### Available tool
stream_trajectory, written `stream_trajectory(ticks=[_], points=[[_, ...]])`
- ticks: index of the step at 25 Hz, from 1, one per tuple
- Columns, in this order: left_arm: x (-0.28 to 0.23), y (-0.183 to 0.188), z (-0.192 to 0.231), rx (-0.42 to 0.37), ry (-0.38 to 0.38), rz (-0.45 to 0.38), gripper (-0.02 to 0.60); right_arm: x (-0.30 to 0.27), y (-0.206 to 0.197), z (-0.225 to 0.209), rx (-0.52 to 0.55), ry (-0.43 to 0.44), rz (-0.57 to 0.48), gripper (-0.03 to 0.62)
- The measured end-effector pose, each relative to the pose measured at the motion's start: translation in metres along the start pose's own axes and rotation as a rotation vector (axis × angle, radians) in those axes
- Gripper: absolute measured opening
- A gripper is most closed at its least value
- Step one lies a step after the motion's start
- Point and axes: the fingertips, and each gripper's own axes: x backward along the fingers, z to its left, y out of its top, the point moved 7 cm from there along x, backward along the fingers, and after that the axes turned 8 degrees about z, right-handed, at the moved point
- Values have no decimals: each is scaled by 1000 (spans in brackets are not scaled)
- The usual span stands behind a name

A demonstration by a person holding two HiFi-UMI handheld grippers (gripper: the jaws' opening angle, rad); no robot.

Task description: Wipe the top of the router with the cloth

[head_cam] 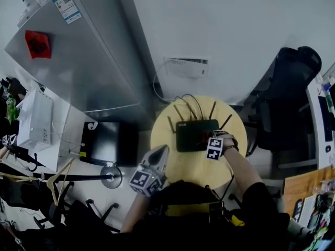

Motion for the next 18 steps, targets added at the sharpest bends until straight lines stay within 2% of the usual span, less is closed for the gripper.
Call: stream_trajectory(ticks=[8, 18], points=[[6, 3, 0, -10, -20, -38, -8, 9, -6, 22, 9, 22, -5, 63], [4, 7, -5, -32, -70, -47, -8, 17, -10, 47, -48, 14, -40, 63]])
